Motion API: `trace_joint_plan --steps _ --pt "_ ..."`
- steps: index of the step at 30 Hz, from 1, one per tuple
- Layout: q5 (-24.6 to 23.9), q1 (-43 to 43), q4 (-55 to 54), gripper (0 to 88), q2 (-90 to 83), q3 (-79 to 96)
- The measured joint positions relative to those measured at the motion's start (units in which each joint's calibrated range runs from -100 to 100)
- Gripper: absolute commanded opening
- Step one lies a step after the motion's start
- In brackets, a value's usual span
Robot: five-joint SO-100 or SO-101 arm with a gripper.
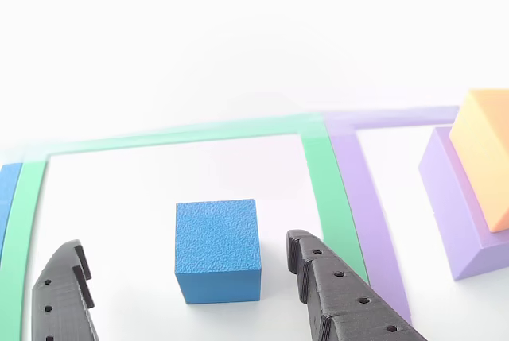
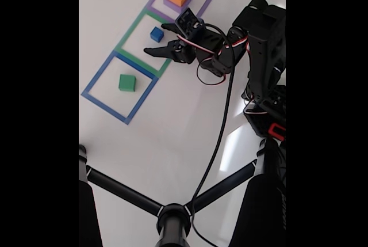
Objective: Tower of hanoi
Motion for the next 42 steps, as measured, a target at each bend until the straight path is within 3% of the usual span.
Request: trace_joint_plan --steps 10,26,37,42 --pt "0.0 -1.4 0.0 10.2 0.2 0.0" --pt "0.0 -2.3 0.3 4.3 0.0 0.0" --pt "-0.6 -3.5 18.2 3.2 -16.2 0.1" --pt "-0.6 -4.1 31.8 3.2 -28.7 0.2"
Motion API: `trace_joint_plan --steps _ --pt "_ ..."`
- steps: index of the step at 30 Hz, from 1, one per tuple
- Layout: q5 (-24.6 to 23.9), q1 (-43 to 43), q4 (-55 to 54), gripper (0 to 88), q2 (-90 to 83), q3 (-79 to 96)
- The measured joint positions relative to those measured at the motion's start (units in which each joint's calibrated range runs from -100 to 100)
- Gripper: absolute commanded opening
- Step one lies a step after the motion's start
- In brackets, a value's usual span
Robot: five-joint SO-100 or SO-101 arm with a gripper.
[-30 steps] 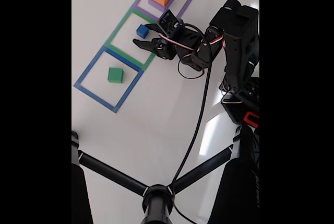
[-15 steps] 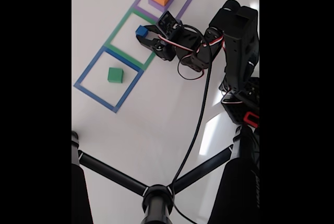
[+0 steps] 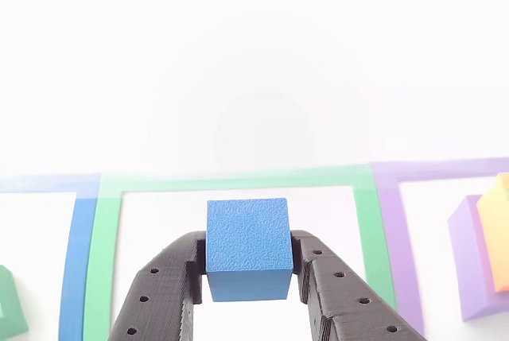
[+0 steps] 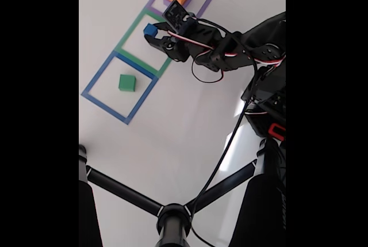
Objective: Tower of hanoi
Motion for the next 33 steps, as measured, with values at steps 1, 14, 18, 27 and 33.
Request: trace_joint_plan --steps 1,14,18,27,33 --pt "0.0 0.0 3.5 3.2 -3.0 0.0" --pt "0.0 -3.8 75.3 3.1 -34.6 -27.1" --pt "0.0 -6.6 93.7 3.1 -35.5 -41.3" --pt "0.0 -12.1 113.4 3.1 -35.6 -59.1" --pt "0.0 -15.8 113.9 3.1 -35.6 -59.6"
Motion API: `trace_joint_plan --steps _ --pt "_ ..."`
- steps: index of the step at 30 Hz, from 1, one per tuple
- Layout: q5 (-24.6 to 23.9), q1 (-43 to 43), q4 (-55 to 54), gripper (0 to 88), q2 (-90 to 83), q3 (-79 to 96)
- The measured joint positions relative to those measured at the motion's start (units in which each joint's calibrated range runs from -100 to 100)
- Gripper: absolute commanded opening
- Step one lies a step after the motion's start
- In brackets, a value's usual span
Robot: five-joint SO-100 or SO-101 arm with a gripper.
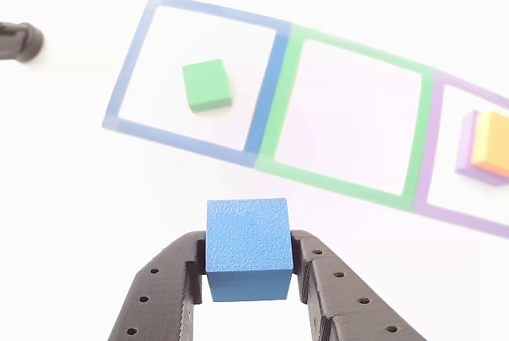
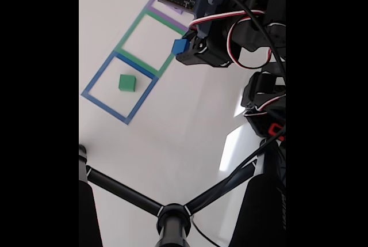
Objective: Tower of hanoi
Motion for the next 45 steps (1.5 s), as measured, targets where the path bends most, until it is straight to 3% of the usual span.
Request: trace_joint_plan --steps 5,10,22,30,45 --pt "0.0 -2.7 -2.3 3.1 -0.1 0.7" --pt "0.0 -5.2 -14.3 3.1 -0.1 11.0" --pt "0.0 -7.7 -69.3 3.2 4.1 52.2" --pt "0.0 -7.9 -101.9 3.2 17.8 63.7" --pt "0.0 -6.2 -125.1 3.3 37.3 64.1"
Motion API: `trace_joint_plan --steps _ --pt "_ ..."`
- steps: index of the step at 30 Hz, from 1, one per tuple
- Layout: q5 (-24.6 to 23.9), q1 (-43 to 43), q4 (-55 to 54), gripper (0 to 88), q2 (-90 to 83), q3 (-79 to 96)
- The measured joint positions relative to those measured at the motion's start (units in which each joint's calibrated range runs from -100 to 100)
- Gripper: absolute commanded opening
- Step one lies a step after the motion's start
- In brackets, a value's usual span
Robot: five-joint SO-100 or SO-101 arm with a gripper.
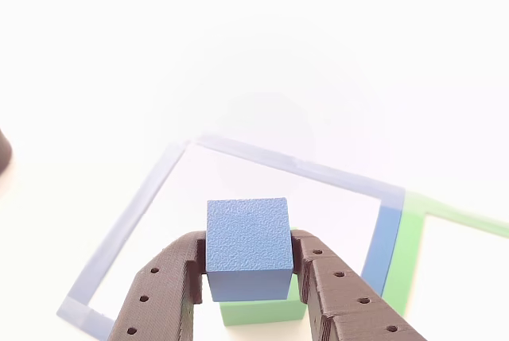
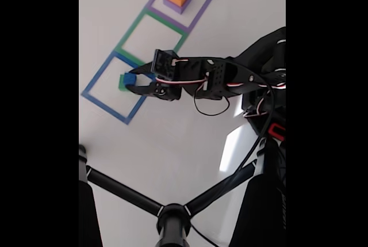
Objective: Tower of hanoi
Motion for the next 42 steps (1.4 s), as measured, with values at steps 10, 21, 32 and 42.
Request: trace_joint_plan --steps 10,21,32,42 --pt "0.0 0.2 -2.6 3.3 4.2 -1.7" --pt "0.0 0.2 -4.3 3.3 8.6 -4.4" --pt "0.0 1.2 -6.3 4.6 11.2 -5.4" --pt "0.0 1.9 -6.8 6.7 12.2 -5.5"
